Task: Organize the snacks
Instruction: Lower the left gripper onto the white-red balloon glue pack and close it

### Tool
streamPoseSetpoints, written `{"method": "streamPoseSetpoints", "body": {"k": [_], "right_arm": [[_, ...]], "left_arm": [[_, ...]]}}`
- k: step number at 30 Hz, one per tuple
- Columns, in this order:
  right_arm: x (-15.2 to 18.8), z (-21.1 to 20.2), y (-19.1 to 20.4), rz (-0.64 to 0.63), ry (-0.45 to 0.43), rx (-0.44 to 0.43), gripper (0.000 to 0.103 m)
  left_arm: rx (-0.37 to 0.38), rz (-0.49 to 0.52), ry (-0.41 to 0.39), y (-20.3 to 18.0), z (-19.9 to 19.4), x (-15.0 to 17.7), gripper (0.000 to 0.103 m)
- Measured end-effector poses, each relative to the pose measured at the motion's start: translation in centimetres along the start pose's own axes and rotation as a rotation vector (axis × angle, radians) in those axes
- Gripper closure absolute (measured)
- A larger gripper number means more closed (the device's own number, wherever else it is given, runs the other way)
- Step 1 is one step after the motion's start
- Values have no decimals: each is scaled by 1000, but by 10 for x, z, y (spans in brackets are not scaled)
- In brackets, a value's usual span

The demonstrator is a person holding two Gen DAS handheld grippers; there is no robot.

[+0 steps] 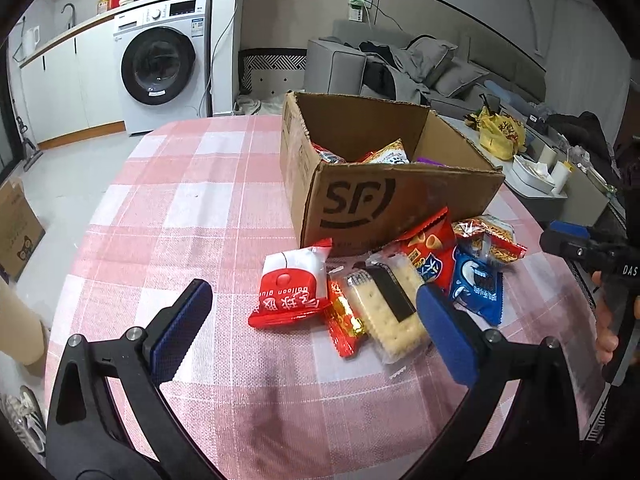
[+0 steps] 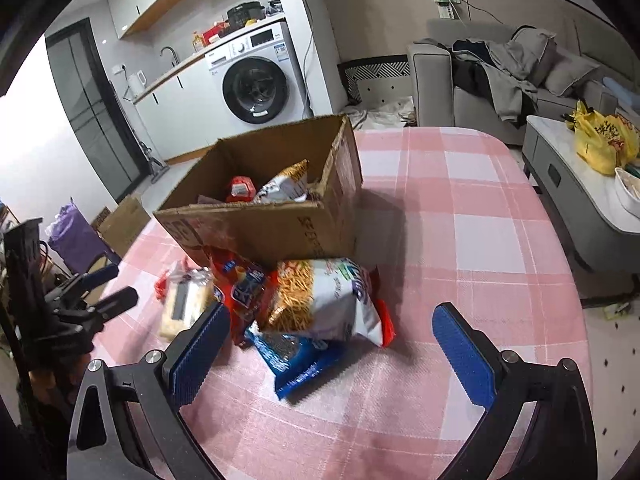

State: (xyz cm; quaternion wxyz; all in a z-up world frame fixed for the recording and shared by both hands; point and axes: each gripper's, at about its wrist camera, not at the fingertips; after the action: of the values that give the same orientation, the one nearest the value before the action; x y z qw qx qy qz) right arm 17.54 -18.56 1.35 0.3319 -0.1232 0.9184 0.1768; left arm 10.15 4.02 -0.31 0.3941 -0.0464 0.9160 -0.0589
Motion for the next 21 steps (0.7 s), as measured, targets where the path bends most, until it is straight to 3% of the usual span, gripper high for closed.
{"method": "streamPoseSetpoints", "body": {"k": [11,21], "right_arm": [[12,21,-2,3,56,6,0],[7,33,0,-4,51,34,0]], "left_arm": [[-14,-46,40,13,16,5,1],[-23,-152,87,39,41,5,1]]}}
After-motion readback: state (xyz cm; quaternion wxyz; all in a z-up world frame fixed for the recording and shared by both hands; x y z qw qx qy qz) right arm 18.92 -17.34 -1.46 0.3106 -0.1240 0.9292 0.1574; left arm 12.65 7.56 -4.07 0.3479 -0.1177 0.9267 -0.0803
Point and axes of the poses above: each gripper's, at about its wrist camera, not at the fingertips, and z roughly the way its jaws point, y to its left, x to its underside, and after that the axes turned 1 degree about -z, right-handed
